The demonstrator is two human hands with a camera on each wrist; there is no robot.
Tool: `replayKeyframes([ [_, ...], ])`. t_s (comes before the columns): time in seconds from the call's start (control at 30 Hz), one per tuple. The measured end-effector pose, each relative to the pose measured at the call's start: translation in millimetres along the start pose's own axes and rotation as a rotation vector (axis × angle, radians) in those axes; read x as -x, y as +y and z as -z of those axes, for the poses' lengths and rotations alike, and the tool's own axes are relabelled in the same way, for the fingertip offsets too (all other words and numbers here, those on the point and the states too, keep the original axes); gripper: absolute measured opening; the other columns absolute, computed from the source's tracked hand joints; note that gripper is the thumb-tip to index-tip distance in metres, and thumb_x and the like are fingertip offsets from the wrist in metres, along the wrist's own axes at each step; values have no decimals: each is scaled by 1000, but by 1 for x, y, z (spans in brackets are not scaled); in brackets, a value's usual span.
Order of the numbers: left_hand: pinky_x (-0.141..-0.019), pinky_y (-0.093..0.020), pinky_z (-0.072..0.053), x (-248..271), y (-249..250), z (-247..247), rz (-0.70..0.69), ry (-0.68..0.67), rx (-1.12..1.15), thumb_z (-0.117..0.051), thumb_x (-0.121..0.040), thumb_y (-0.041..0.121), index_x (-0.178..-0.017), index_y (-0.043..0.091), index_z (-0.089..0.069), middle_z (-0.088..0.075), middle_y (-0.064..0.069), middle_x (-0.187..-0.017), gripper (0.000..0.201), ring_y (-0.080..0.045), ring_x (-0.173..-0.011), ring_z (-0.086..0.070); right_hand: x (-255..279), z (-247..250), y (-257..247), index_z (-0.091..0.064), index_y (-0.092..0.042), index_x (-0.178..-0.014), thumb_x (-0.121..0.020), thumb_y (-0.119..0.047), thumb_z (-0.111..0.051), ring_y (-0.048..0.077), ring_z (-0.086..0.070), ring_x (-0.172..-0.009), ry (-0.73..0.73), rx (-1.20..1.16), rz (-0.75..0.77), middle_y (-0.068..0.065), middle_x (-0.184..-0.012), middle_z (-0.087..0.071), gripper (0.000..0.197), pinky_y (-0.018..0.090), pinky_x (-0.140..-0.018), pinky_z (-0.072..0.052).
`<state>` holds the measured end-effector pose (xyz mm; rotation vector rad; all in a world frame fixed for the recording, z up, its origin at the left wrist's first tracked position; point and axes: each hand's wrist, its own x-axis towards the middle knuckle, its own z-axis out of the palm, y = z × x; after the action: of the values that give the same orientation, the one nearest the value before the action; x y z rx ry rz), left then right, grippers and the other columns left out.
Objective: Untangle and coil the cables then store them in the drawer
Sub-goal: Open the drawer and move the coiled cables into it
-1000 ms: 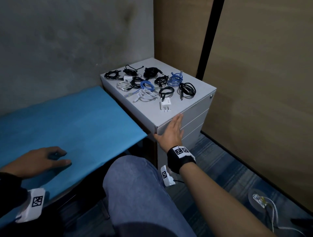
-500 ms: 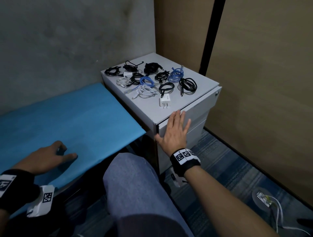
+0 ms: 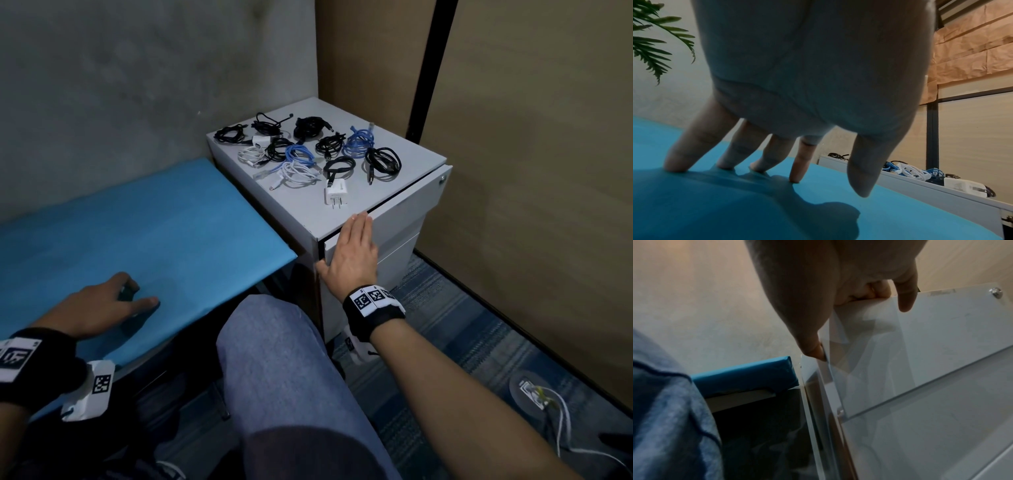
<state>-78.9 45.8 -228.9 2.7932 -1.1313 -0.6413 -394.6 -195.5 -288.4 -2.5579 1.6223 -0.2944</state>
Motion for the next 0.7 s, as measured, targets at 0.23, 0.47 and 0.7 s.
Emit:
replayKeyframes([
  [0.23,-96,-43,-44,5,1,-1,2,8,1,-45,-43,92,-115,29,-52,-61,-14,-128,95,-35,-110,-59,1,10,-3,-1,9,-156,-89,-61,-57,40,-7,-154,-45,111,-14,28,-165,-5,112,51,-115,-33],
  [0.47,-96,-44,-44,6,-3,-3,-10,28,2,-52,-58,81,-116,29,-53,-60,-17,-133,78,-37,-115,-59,-2,21,1,-14,13,-153,-90,-69,-47,43,-25,-147,-83,313,45,32,-159,-24,109,56,-120,-22],
  [0.7,-95,-43,-43,1,-13,-12,-12,74,-22,-67,-87,63,-125,27,-49,-59,-19,-137,56,-39,-115,-59,-9,31,-1,-40,14,-143,-98,-68,-23,40,-46,-134,-43,355,85,31,-142,-50,95,57,-120,-19],
])
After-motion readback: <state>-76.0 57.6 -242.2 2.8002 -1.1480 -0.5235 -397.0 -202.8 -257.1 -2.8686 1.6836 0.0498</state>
